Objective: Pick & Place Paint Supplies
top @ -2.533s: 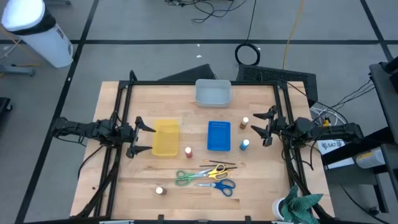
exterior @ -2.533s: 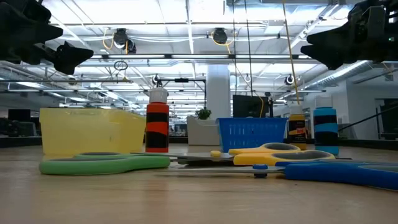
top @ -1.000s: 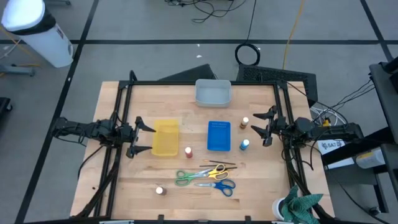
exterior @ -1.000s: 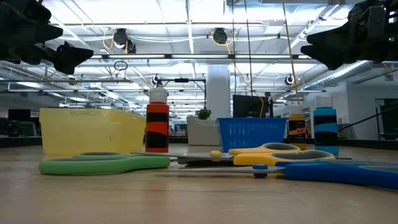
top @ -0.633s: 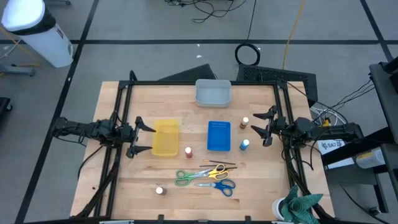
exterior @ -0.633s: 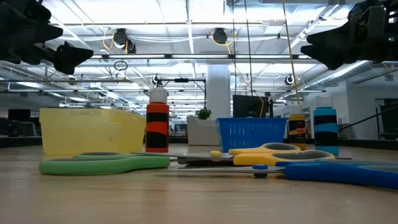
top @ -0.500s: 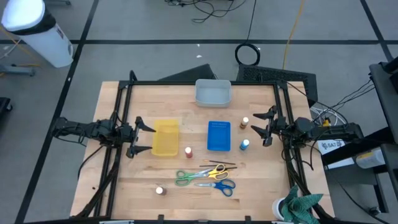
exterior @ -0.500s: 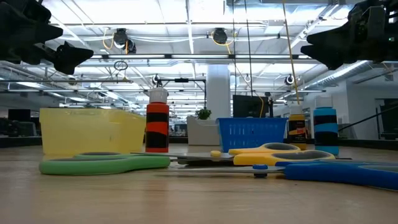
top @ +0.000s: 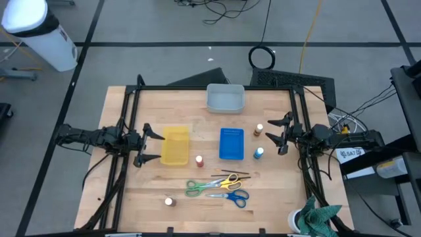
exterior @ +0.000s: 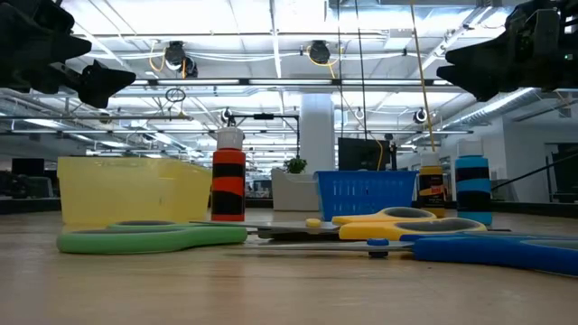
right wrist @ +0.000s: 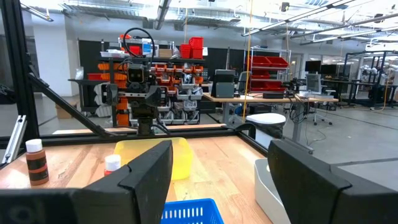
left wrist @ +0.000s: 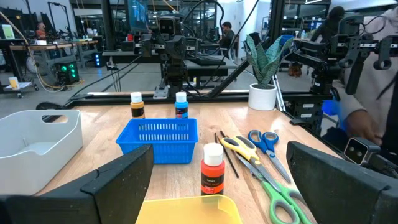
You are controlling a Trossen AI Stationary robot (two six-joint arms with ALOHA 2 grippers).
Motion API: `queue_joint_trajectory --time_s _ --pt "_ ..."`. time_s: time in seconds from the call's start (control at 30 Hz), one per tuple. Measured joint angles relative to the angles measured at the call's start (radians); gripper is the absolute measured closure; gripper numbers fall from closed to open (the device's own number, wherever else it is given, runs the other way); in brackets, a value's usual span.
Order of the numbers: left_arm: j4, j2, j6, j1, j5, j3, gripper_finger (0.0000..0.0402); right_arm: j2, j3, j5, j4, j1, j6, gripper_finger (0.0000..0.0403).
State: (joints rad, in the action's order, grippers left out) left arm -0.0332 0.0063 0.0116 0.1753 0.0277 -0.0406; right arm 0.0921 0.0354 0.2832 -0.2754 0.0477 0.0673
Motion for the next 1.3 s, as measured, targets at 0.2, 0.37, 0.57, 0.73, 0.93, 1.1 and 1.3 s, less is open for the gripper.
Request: queue_joint_trajectory --time_s 0.2,0.37,0.57,0.73,0.93,1.1,1.3 --pt "0.0 0.0 0.0 0.0 0.0 0.0 0.0023 0.0 0.0 0.0 0.0 0.0 0.0 0.0156" --pt "0.0 0.0 0.0 0.0 0.0 0.0 0.0023 0.0 0.0 0.0 0.0 0.0 0.0 0.0156" --pt "0.0 0.0 0.0 0.0 0.0 0.0 0.0023 0.0 0.0 0.0 0.0 0.0 0.0 0.0156" --pt "0.0 0.0 0.0 0.0 0.0 0.0 0.0023 0.0 0.0 0.0 0.0 0.0 0.0 0.0156" --pt "0.029 0.0 -0.148 0.0 0.04 0.0 0.0023 0.0 0.0 0.0 0.0 0.0 0.0 0.0156" --pt "0.107 0.0 -0.35 0.0 0.08 0.0 0.0023 0.0 0.0 0.0 0.0 0.0 0.0 0.0156" --pt "0.263 0.0 -0.384 -0.001 -0.004 0.0 0.0023 0.0 0.0 0.0 0.0 0.0 0.0 0.0156"
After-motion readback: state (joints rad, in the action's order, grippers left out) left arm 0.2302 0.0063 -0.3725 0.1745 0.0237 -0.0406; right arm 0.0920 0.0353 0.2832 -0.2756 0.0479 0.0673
